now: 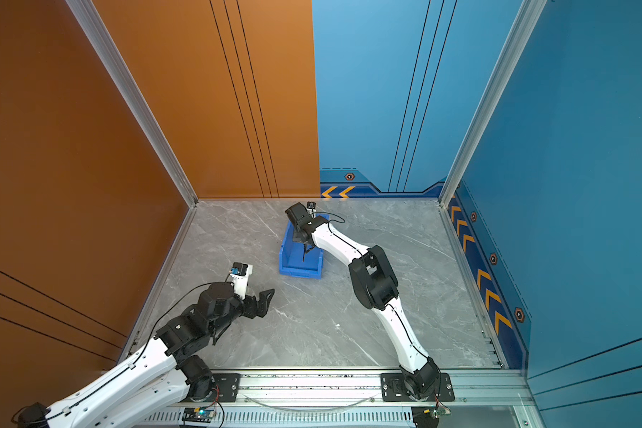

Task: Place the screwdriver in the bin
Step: 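Lower the held screwdriver into the blue bin with the right gripper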

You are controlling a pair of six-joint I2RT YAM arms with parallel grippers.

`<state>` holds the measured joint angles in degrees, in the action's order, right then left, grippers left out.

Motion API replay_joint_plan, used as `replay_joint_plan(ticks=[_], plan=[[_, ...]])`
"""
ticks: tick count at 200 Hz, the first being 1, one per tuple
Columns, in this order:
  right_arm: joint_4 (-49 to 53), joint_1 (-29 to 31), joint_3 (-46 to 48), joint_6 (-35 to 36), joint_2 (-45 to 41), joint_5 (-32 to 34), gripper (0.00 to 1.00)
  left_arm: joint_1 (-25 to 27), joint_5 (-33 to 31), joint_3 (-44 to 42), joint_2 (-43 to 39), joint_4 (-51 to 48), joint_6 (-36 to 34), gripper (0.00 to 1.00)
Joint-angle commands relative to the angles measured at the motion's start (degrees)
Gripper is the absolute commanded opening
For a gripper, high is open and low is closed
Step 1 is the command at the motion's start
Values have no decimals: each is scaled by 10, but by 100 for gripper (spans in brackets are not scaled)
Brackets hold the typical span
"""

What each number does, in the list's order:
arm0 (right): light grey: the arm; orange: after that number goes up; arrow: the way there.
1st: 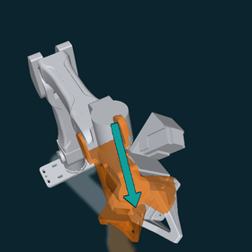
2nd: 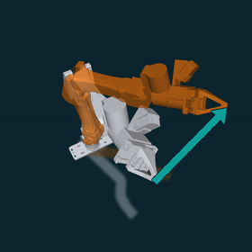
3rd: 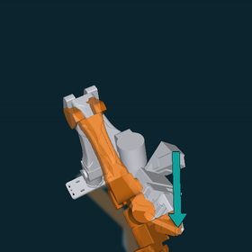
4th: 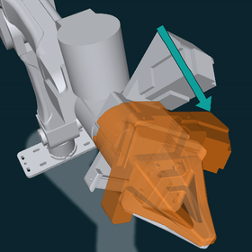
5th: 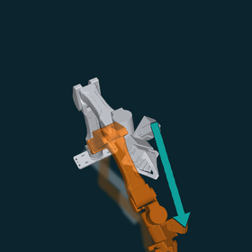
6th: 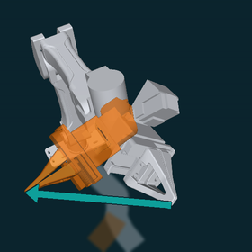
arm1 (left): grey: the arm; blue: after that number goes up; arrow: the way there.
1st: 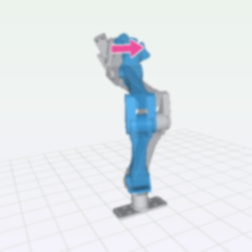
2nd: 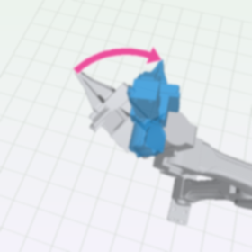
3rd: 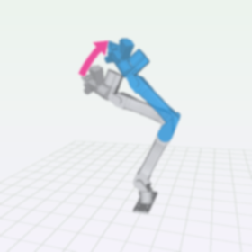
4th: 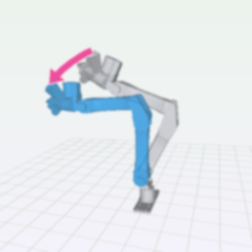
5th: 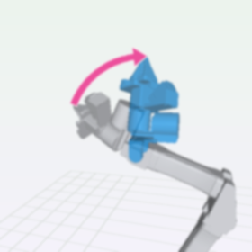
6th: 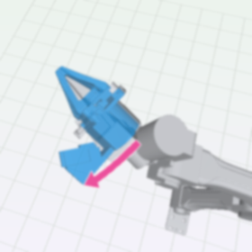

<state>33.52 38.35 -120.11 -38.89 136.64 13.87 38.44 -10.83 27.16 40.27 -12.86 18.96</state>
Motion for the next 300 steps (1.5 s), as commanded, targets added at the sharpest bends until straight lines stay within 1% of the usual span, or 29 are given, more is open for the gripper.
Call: replay_joint_plan(ticks=[1, 113, 121, 161, 300], plan=[[15, 1, -21, -9, 15, 22, 0, -6, 18, -9, 1, 16, 1, 98], [31, -5, -39, -5, 56, 24, 0, -10, 18, -16, -3, 15, 4, 98], [31, -5, -39, -5, 58, 22, 0, -11, 18, -17, -2, 36, 3, 98], [35, -8, -38, -10, 66, 14, 0, -18, 24, -17, 2, 41, 4, 98], [34, -6, -30, -14, 70, 18, 16, -26, 28, -18, 3, 45, 3, 98]])
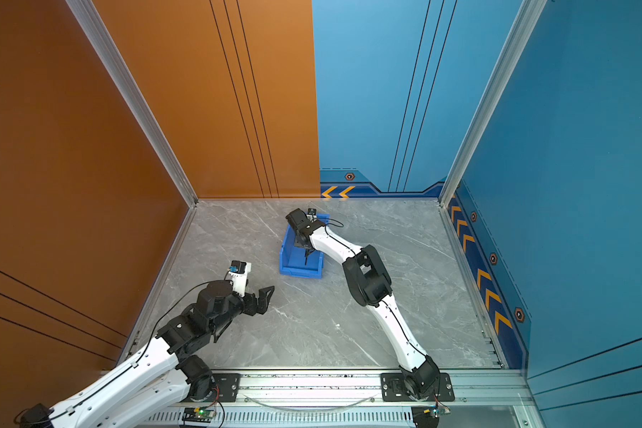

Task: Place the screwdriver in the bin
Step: 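Lower the held screwdriver into the blue bin with the right gripper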

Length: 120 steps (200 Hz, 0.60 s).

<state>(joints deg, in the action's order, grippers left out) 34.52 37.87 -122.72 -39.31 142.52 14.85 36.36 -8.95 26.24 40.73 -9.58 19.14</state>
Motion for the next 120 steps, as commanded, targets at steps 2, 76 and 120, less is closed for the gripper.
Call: replay_joint_plan(ticks=[2, 76, 120], plan=[[24, -2, -4, -9, 12, 9, 16, -5, 10, -8, -2, 12, 1, 98], [20, 0, -4, -2, 4, 24, 29, -5, 10, -8, -4, 11, 0, 98], [15, 3, -3, 10, -5, 32, 35, -5, 10, -6, -4, 12, -1, 98]])
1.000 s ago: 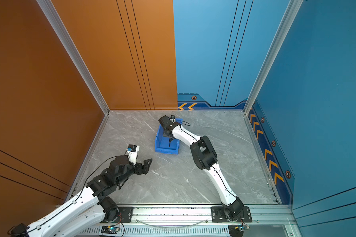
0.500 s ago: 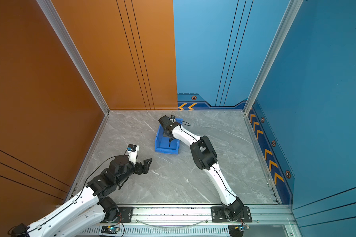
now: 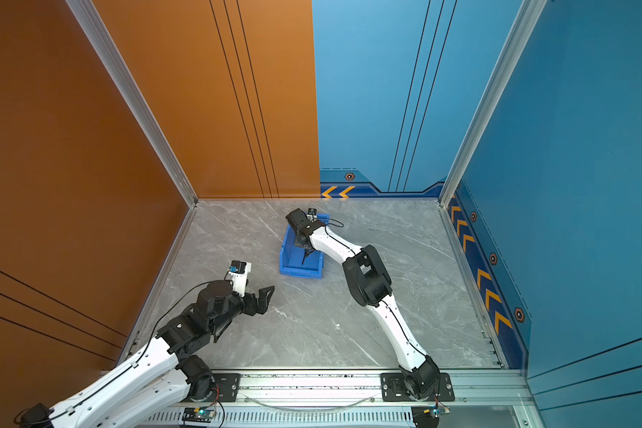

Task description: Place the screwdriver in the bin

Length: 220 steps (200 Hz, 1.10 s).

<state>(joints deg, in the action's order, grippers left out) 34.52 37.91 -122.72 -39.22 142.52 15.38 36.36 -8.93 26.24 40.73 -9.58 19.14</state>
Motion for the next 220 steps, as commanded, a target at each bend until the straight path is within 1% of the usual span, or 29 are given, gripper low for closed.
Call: replay_joint_plan(ticks=[1, 29, 70, 118, 121, 127, 184, 193, 198, 217, 220], plan=[[15, 2, -3, 10, -4, 27, 35, -5, 10, -7, -4, 12, -1, 98], [11, 6, -3, 21, -13, 31, 38, -5, 10, -5, -5, 11, -2, 98], [7, 11, -2, 38, -30, 36, 48, -4, 9, -5, -9, 8, -3, 98], [-6, 14, 38, 44, -79, 43, 52, -4, -8, 6, -15, -7, -5, 98], [-7, 15, 41, 44, -83, 43, 52, -4, -10, 7, -15, -24, -5, 98], [-7, 15, 48, 45, -92, 44, 52, -5, -11, 8, -15, -29, -6, 98], [-44, 19, 170, 60, -216, 63, 52, -5, -27, 30, -10, -58, -22, 98], [-49, 19, 192, 66, -233, 67, 53, -5, -32, 31, -11, -60, -22, 98], [-52, 19, 210, 69, -260, 69, 54, -5, -35, 31, -10, -61, -22, 98], [-59, 19, 262, 88, -313, 77, 56, -5, -38, 31, -9, -65, -22, 98], [-60, 34, 268, 93, -321, 79, 57, -5, -38, 31, -9, -65, -22, 98]])
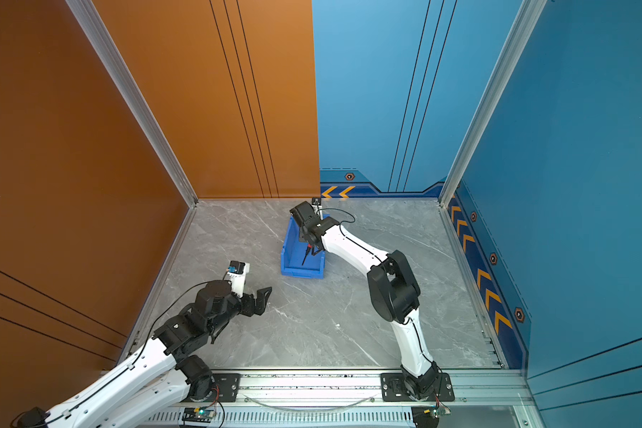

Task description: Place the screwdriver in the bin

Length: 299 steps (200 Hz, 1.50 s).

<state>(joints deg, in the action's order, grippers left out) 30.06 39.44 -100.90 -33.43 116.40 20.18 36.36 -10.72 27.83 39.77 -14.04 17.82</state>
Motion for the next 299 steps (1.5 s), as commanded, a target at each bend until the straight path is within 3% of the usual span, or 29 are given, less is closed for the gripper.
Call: replay_joint_plan(ticks=[1, 40, 96, 102, 114, 174, 237, 265, 299], plan=[[-15, 20, 54, 36, -64, 31, 57, -5, -20, 15, 1, -21, -8, 98], [-25, 30, 181, 71, -190, 65, 75, -6, -57, 18, 0, -29, -5, 98], [-35, 13, 374, 94, -369, 110, 93, -16, -85, 31, 1, -48, -15, 98], [-35, 12, 392, 97, -387, 116, 100, -19, -93, 31, 0, -52, -12, 98], [-36, 12, 420, 103, -419, 126, 100, -23, -107, 32, -1, -58, -7, 98], [-111, -107, 557, 105, -550, 106, 100, -72, -144, 13, 0, -33, -26, 98], [-199, -267, 667, 107, -586, 85, 100, -212, -120, -38, 53, 81, -66, 98], [-396, -300, 770, 174, -614, -3, 100, -261, -102, -37, 93, 126, -83, 98], [-483, -314, 783, 279, -567, -40, 100, -291, -92, -51, 152, 216, -125, 98]])
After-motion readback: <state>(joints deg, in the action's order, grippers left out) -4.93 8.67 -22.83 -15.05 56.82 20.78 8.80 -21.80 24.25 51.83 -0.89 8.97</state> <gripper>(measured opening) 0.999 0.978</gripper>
